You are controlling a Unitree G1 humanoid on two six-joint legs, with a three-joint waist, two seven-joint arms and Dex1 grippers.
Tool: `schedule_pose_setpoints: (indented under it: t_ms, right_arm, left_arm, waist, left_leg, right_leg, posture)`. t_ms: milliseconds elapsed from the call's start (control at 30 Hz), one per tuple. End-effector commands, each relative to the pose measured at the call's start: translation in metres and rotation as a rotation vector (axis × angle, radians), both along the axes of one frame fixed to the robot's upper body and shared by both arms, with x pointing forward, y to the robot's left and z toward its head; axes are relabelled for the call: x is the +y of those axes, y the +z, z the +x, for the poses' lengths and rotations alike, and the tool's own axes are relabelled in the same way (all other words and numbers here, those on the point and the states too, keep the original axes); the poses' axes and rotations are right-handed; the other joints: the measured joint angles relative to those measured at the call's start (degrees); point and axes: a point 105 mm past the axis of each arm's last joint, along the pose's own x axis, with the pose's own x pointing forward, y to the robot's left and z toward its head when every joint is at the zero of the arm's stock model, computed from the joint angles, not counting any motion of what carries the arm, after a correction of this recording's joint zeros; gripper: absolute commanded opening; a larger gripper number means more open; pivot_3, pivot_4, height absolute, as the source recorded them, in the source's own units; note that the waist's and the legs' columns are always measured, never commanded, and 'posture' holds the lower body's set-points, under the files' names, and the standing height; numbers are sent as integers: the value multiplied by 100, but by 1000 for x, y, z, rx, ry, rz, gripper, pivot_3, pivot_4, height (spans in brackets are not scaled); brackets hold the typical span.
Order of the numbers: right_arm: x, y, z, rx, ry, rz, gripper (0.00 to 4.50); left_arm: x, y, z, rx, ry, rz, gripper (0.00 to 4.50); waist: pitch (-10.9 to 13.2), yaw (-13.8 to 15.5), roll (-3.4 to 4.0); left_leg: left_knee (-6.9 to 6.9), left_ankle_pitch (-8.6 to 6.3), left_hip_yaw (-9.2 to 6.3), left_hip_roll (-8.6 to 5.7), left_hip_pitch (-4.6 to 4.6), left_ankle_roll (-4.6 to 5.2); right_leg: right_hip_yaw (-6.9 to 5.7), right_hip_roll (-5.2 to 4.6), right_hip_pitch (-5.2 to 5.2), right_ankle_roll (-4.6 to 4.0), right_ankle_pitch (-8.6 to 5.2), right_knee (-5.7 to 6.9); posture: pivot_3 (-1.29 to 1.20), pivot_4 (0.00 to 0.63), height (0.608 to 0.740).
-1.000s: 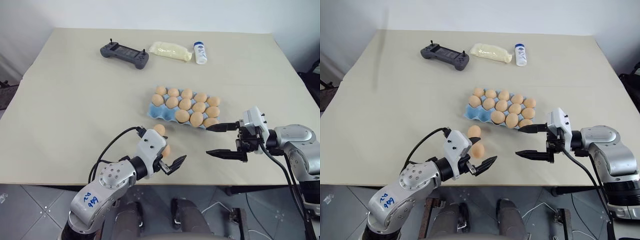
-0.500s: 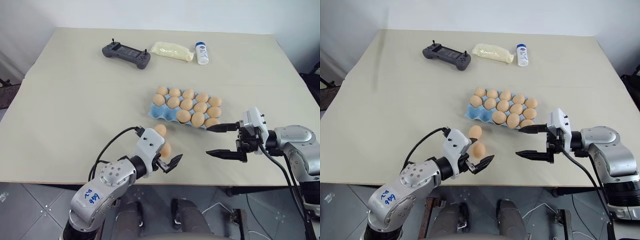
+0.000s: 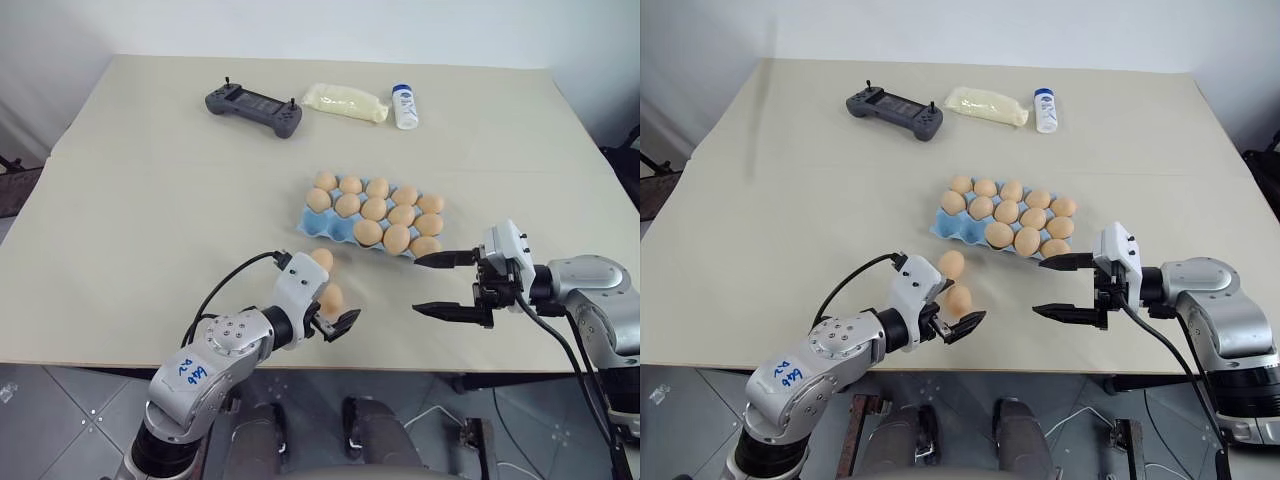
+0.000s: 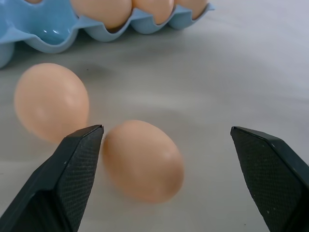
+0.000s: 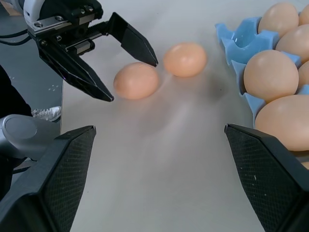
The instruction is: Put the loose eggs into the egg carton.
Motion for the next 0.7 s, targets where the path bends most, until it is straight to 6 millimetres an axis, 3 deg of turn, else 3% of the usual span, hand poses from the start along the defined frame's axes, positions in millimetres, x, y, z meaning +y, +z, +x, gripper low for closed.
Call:
schedule_pose_setpoints:
  t_ms: [33, 533, 633, 700]
  right_arm:
    - [0, 12, -1, -60, 5, 19, 4471]
    - [-1, 12, 1, -68, -17, 11, 4471]
    - [-1, 12, 2, -70, -22, 9, 4500]
    - [-1, 12, 3, -72, -25, 9, 4500]
  left_arm:
    - [-5, -1, 0, 8, -33, 10, 4500]
    - [-4, -14, 3, 33, -51, 98, 4500]
    - [-1, -17, 7, 17, -27, 128, 3892]
    - [0, -18, 8, 13, -25, 131, 3215]
  waist:
    - [0, 3, 0]
    - [0, 1, 0]
    - [0, 4, 0]
    - [0, 3, 0]
  left_leg:
    - [0, 0, 0, 0, 0, 0]
    - [0, 2, -1, 0, 0, -4]
    - [1, 2, -1, 1, 0, -4]
    - [1, 2, -1, 0, 0, -4]
  right_leg:
    - [-1, 0, 0, 0, 0, 0]
    - [0, 0, -1, 0, 0, 1]
    - [0, 0, 0, 0, 0, 1]
    - [-1, -1, 0, 0, 0, 2]
  posture:
    - [0, 150, 740]
    - [0, 150, 740]
    - [0, 150, 740]
    - [0, 150, 740]
